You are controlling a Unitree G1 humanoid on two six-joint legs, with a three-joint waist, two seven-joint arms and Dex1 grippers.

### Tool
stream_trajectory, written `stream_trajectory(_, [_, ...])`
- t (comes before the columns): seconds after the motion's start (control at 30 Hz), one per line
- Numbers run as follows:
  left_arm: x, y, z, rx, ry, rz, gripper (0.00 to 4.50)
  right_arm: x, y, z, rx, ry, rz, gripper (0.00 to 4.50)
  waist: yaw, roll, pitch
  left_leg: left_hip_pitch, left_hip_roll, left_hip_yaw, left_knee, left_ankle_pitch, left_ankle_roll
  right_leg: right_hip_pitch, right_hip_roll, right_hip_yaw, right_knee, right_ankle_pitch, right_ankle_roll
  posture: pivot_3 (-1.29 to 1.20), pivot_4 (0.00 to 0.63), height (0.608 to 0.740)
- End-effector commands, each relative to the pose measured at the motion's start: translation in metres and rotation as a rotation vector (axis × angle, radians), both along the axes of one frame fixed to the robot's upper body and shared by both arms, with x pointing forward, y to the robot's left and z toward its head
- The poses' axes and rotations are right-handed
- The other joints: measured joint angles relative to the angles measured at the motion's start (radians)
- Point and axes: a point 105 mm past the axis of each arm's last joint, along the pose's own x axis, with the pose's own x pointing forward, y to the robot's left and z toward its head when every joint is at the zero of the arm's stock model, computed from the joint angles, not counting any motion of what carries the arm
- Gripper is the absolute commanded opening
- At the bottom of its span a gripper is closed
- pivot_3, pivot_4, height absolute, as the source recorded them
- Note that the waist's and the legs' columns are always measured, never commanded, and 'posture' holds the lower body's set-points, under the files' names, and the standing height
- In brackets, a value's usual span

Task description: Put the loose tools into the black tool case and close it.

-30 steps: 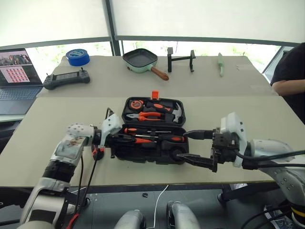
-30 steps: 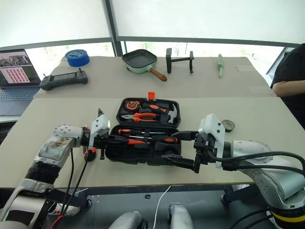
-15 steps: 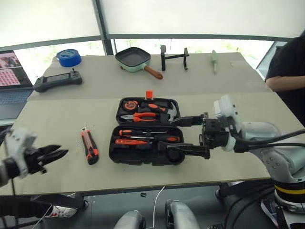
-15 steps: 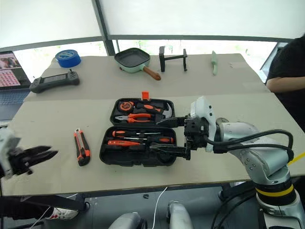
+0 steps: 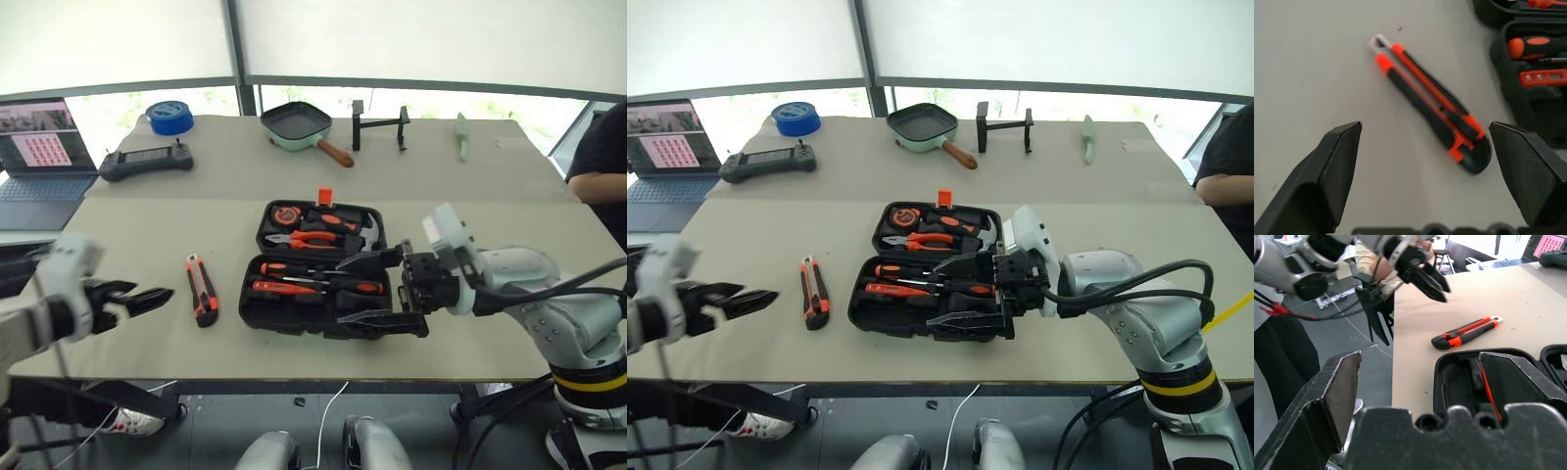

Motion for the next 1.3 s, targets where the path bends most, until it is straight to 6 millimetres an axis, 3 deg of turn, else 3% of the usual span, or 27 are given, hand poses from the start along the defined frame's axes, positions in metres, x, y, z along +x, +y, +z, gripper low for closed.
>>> stream_trajectory(0.03, [0.011,0.002,-0.01,0.04,0.063,0.084,4.45,0.005,0.003,0.008,0.026,-0.105,-0.057,4.5,-0.021,0.0,0.0,0.001,0.0,0.0,-0.001,0.001,0.001,-0.001,0.001,0.0,0.002,0.0,0.0,0.0,0.15,0.74])
stream_trajectory(0.17, [0.018,0.001,-0.028,0.063,0.14,0.118,4.45,0.011,0.002,0.005,0.039,-0.122,-0.114,4.5,-0.039,0.0,0.0,0.002,-0.001,0.0,-0.003,0.0,0.0,-0.007,0.003,-0.002,0.002,0.0,-0.004,0.0,0.15,0.74])
stream_trajectory(0.33, [0.029,-0.004,-0.042,0.021,0.203,0.164,4.45,0.008,-0.002,0.0,0.042,-0.122,-0.156,4.5,-0.021,0.0,0.0,0.002,-0.001,-0.001,-0.002,0.0,-0.004,-0.008,0.003,-0.002,0.0,0.0,-0.008,0.0,0.15,0.74])
stream_trajectory(0.47, [0.03,-0.024,-0.053,-0.019,0.255,0.099,4.45,0.007,-0.002,-0.001,0.047,-0.124,-0.172,4.5,-0.018,0.001,0.0,0.008,0.0,-0.001,-0.002,-0.003,-0.011,-0.003,0.002,0.001,0.001,0.0,-0.008,0.0,0.15,0.74])
stream_trajectory(0.6, [0.031,-0.032,-0.066,-0.025,0.304,0.1,4.45,0.005,0.0,-0.001,0.052,-0.129,-0.173,4.5,-0.004,0.003,-0.001,0.01,0.0,-0.002,-0.003,-0.003,-0.011,0.0,0.002,0.002,0.0,0.0,-0.007,0.0,0.15,0.74])
stream_trajectory(0.63, [0.031,-0.031,-0.068,-0.021,0.315,0.11,3.94,0.004,0.0,-0.001,0.053,-0.131,-0.172,4.5,-0.001,0.003,-0.001,0.01,-0.001,-0.002,-0.003,-0.003,-0.011,0.0,0.001,0.001,0.0,0.0,-0.007,0.0,0.15,0.74])
stream_trajectory(0.67, [0.032,-0.028,-0.071,-0.017,0.325,0.132,3.76,0.003,0.0,0.0,0.053,-0.132,-0.169,4.5,0.001,0.004,-0.002,0.01,-0.001,-0.002,-0.003,-0.003,-0.011,0.0,0.001,0.001,0.0,0.0,-0.007,0.0,0.15,0.74])
stream_trajectory(0.87, [0.034,-0.007,-0.068,0.029,0.344,0.196,1.71,-0.001,-0.002,0.001,0.043,-0.135,-0.155,4.5,-0.001,0.009,-0.004,0.011,-0.001,-0.002,-0.003,-0.003,-0.011,0.001,0.001,0.001,0.0,0.0,-0.007,0.0,0.15,0.74])
stream_trajectory(0.93, [0.047,-0.001,-0.046,0.115,0.166,0.065,1.56,-0.003,-0.005,-0.002,0.023,-0.119,-0.151,4.5,-0.004,0.009,-0.005,0.011,-0.001,-0.002,-0.003,-0.003,-0.011,0.001,0.002,0.001,0.001,0.0,-0.007,0.0,0.15,0.74])
stream_trajectory(1.07, [0.053,-0.016,-0.001,0.178,-0.102,-0.356,1.54,-0.019,-0.014,-0.008,-0.018,0.01,-0.093,4.5,-0.012,0.008,-0.003,0.01,0.0,-0.001,-0.005,-0.003,-0.012,-0.001,0.003,0.001,0.0,-0.001,-0.008,0.0,0.15,0.74])
stream_trajectory(1.13, [0.047,-0.032,0.025,0.163,-0.199,-0.58,1.54,-0.028,-0.018,-0.008,-0.043,0.006,-0.063,4.5,-0.007,0.007,-0.002,0.008,0.0,-0.001,-0.004,-0.003,-0.011,-0.002,0.003,0.0,-0.001,-0.001,-0.009,0.0,0.15,0.74])
stream_trajectory(1.2, [0.03,-0.052,0.044,0.12,-0.229,-0.835,1.54,-0.019,-0.021,-0.007,-0.065,-0.09,-0.135,4.5,-0.005,0.006,-0.002,0.006,0.0,-0.002,-0.004,-0.003,-0.011,-0.003,0.002,-0.001,-0.003,-0.001,-0.009,0.0,0.15,0.74])
stream_trajectory(1.3, [0.019,-0.077,0.048,0.172,-0.193,-1.096,1.54,-0.013,-0.027,-0.008,-0.069,-0.093,-0.177,4.5,-0.003,0.005,-0.001,0.005,0.0,-0.001,-0.003,-0.003,-0.01,-0.002,0.001,-0.001,-0.003,-0.001,-0.008,0.0,0.15,0.74])
